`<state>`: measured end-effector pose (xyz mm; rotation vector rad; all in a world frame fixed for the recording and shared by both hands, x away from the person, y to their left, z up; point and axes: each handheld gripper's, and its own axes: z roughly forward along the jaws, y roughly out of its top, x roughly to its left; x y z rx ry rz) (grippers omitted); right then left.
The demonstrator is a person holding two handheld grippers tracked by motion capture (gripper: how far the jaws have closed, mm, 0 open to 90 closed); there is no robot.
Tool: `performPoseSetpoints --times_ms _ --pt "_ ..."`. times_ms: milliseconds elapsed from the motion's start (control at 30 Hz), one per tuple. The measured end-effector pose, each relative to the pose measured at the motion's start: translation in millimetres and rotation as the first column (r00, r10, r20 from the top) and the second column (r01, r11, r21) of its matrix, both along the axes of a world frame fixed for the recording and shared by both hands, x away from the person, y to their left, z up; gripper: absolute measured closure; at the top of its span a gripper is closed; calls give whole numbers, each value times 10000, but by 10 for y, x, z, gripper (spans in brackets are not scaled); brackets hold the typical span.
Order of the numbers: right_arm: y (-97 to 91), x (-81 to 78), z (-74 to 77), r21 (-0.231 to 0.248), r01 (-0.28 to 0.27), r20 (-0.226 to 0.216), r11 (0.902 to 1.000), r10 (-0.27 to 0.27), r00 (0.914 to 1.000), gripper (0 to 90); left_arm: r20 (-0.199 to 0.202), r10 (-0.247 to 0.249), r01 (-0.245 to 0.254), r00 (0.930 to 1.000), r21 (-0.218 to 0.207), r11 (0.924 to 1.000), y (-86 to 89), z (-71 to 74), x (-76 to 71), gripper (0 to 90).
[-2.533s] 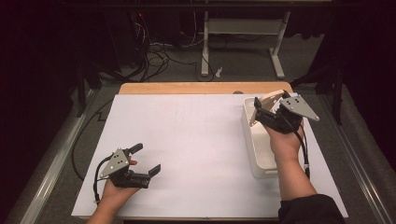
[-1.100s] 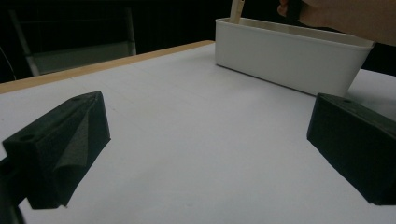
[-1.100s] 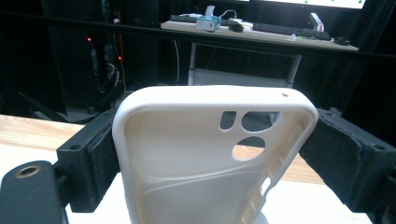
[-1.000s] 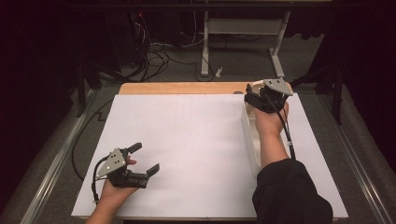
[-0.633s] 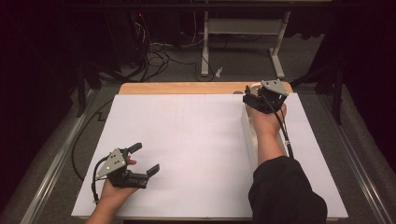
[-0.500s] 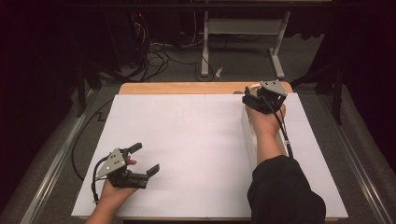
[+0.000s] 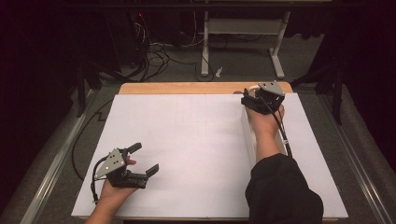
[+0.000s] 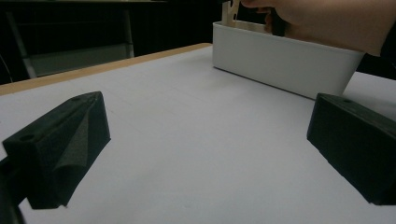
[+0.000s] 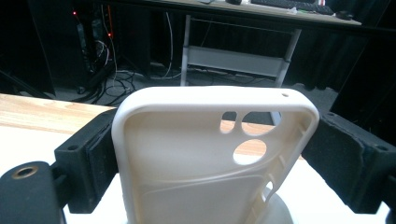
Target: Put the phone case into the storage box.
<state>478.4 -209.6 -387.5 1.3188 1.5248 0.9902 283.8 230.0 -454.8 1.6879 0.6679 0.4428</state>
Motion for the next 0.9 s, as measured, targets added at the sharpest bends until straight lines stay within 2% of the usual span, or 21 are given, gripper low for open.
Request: performPoseSetpoints --times_ms 267,433,900 --pt "-8 31 9 19 65 -104 10000 -65 9999 102 -17 1 -1 10000 -1 10000 4 -2 0 4" --pt "3 68 19 -143 156 -205 9998 -158 9997 100 7 14 -14 10000 -13 10000 13 0 0 4" --pt "28 161 15 -95 454 -287 9989 -457 9985 96 13 23 -23 10000 -84 10000 29 3 -5 6"
